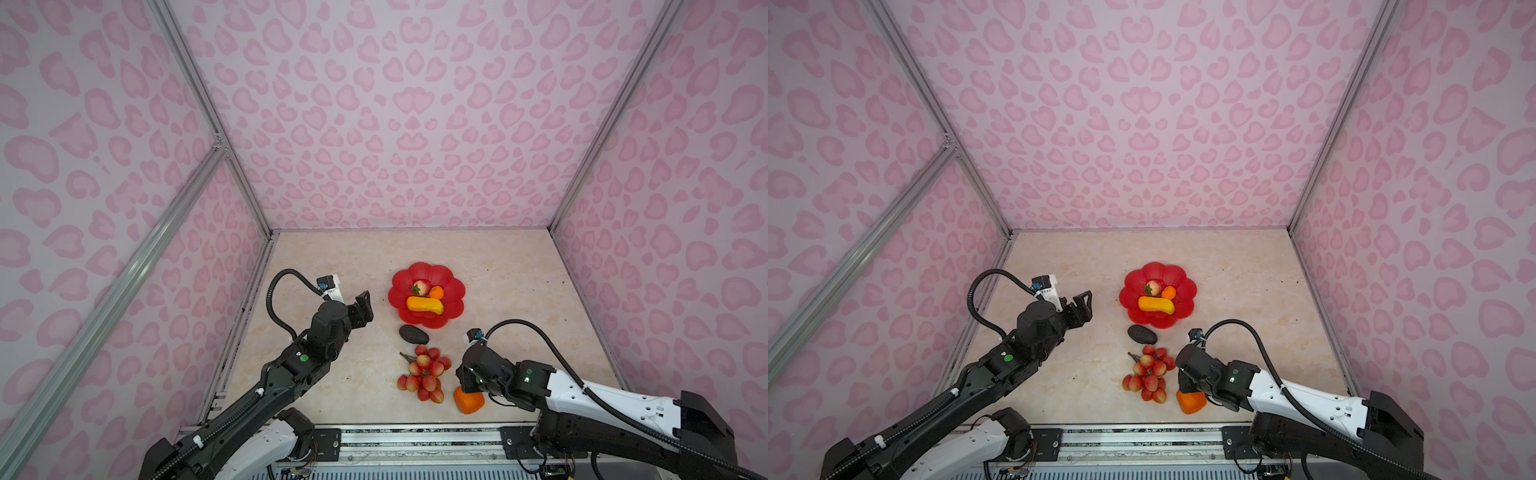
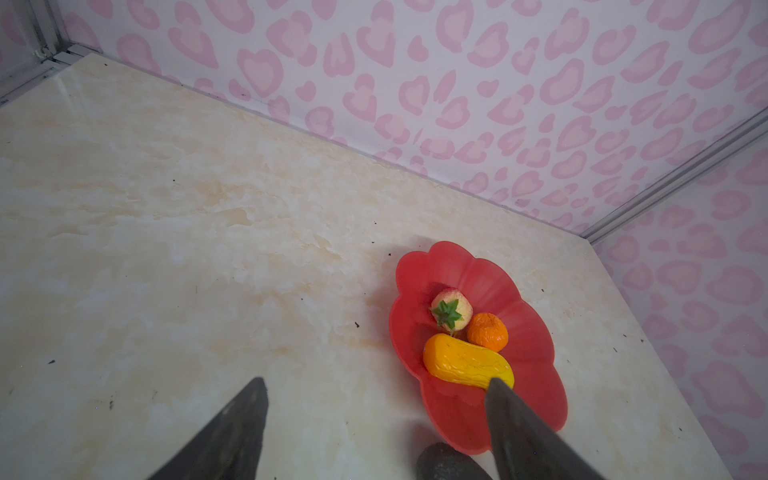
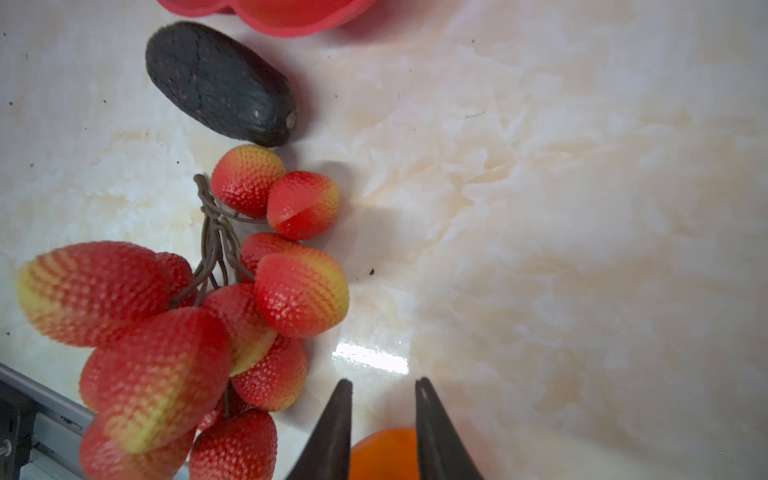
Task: Place and organize the fake fruits in the fruit bowl
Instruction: 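Grasp the orange persimmon with the right gripper while the left gripper withdraws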
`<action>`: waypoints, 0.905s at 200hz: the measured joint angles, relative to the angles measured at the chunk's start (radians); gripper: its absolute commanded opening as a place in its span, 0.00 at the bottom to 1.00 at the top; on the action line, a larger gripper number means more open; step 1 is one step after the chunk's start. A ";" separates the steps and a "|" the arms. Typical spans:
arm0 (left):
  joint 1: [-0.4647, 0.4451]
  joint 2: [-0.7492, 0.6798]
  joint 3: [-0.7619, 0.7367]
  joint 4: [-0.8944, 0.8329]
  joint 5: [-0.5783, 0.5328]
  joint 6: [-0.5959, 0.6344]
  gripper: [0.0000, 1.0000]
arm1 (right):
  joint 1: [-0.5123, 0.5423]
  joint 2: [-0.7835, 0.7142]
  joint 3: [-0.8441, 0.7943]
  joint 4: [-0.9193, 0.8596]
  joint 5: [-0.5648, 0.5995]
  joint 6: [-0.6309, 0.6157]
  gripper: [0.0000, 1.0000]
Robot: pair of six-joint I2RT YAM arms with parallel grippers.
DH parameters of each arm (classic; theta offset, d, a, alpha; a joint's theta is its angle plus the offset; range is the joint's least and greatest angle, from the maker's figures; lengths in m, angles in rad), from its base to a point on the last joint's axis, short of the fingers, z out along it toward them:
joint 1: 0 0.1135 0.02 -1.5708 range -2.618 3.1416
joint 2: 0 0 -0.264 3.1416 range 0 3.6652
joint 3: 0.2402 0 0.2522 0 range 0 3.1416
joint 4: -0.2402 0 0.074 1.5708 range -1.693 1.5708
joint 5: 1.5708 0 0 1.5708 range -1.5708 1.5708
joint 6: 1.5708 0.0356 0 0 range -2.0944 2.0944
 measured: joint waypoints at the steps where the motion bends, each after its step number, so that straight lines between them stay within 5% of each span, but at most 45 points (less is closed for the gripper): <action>1: 0.000 0.001 0.000 0.000 0.001 0.000 0.83 | 0.000 -0.002 0.001 -0.002 0.001 0.000 0.62; 23: 0.000 0.005 0.008 0.002 0.008 -0.006 0.83 | 0.007 -0.069 0.026 -0.065 0.028 -0.016 0.82; 101: 0.000 -0.010 0.007 0.001 0.022 -0.017 0.83 | 0.173 -0.117 -0.055 -0.212 0.052 0.118 0.87; 125: 0.000 -0.023 0.002 -0.001 0.021 -0.018 0.83 | 0.202 -0.052 -0.063 -0.173 0.052 0.147 0.77; 181: 0.000 -0.039 -0.006 -0.005 0.020 -0.022 0.83 | 0.210 0.003 -0.057 -0.122 0.061 0.197 0.33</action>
